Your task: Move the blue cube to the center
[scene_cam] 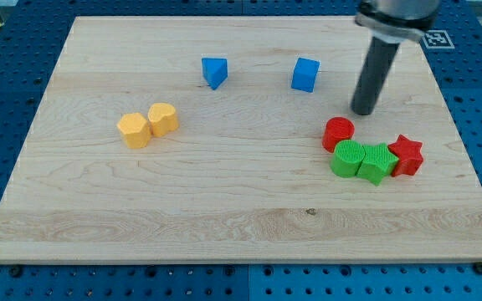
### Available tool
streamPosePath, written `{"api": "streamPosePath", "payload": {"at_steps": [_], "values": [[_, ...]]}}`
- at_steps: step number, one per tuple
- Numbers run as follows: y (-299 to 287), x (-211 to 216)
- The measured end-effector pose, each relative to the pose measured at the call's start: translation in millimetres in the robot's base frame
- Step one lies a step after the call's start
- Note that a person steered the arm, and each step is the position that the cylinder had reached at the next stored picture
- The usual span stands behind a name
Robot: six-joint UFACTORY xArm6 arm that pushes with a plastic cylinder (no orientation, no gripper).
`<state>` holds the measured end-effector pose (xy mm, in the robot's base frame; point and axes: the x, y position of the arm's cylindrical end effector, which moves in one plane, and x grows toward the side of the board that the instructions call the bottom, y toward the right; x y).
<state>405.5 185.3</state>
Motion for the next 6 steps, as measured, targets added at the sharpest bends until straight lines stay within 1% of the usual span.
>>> {"api": "streamPosePath", "payload": {"at_steps": [1, 2, 3, 4, 5, 6], "values": [[18.7, -32.0], [17.2, -61.0], [-5.1, -68.6], [-41.8, -68.7], [-75.7, -78.3], [-93.4, -82.3]]}}
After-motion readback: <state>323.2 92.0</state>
